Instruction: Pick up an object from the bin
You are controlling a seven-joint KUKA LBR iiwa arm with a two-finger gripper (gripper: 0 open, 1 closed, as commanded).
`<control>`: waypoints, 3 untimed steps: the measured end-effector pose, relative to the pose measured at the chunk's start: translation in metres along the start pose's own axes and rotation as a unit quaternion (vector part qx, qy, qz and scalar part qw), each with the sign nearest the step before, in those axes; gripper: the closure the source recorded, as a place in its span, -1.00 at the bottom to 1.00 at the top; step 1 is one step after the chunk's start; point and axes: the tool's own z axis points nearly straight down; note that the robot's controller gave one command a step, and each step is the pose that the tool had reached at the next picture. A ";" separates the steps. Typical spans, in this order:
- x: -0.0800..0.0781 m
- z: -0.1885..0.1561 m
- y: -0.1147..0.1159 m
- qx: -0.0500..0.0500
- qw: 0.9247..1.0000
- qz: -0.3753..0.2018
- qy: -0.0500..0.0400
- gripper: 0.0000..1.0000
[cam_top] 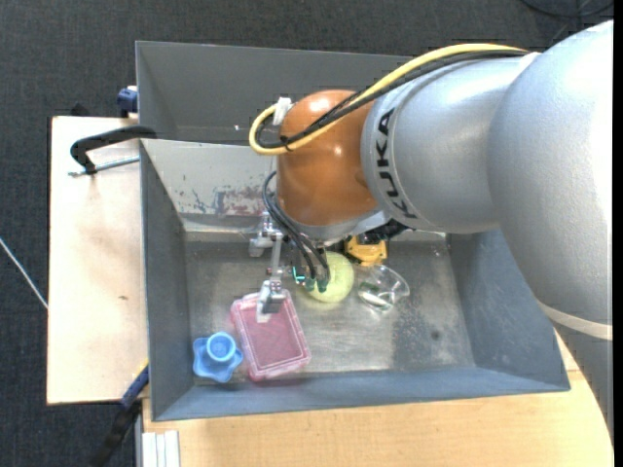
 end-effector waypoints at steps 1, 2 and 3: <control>-0.003 0.014 -0.001 -0.001 0.999 -0.031 -0.003 -1.00; 0.001 0.023 0.003 -0.003 0.986 -0.166 -0.008 -1.00; -0.029 0.039 0.008 -0.007 0.962 -0.273 0.008 1.00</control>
Offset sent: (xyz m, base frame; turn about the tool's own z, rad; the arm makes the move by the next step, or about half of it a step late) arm -0.0243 -0.0001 -0.0344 -0.5619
